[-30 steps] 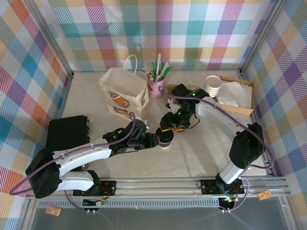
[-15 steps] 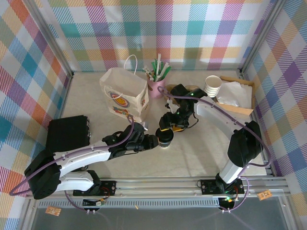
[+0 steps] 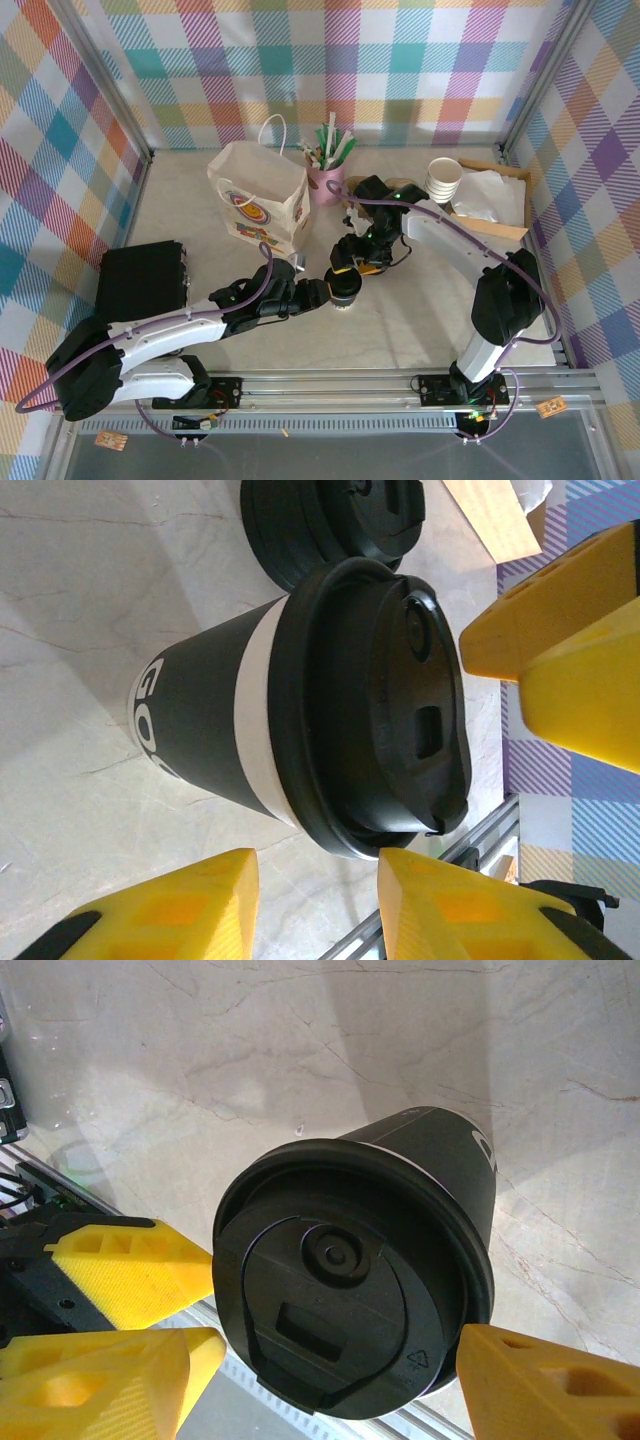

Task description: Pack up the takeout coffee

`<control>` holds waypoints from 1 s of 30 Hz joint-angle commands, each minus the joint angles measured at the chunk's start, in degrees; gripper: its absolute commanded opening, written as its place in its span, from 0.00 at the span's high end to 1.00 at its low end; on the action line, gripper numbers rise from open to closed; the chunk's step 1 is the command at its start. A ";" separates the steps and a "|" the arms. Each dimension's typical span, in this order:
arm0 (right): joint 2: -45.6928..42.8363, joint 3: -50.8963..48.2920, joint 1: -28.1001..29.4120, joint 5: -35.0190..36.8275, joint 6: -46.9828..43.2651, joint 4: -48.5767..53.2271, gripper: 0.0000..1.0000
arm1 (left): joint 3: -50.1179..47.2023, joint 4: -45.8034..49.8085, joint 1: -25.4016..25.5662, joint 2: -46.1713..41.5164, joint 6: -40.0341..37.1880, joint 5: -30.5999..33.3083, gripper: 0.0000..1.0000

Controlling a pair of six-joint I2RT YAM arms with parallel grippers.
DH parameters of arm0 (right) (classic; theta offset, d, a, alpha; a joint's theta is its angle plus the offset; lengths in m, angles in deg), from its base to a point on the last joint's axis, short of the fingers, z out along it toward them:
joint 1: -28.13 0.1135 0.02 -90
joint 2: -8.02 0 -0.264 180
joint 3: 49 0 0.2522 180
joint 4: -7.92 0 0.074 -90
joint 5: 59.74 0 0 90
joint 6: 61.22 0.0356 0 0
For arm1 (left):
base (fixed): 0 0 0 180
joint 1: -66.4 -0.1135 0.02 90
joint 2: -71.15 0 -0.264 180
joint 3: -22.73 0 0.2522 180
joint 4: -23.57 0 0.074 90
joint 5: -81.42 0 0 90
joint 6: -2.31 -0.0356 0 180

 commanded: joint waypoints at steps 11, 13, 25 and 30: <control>2.63 1.80 0.39 -1.86 0.24 0.92 0.29 | -1.69 -5.40 -1.42 0.18 1.70 -1.97 0.63; 2.83 1.67 0.39 -1.84 0.23 0.88 0.28 | -2.09 -6.45 -1.90 0.69 2.10 -2.50 0.63; 3.99 1.38 0.39 -1.67 -0.19 1.49 0.28 | -3.85 -9.82 -3.23 3.61 3.75 -5.05 0.65; 4.23 1.09 0.40 -1.43 -0.33 1.63 0.29 | -3.94 -10.16 -3.49 4.28 3.76 -5.59 0.65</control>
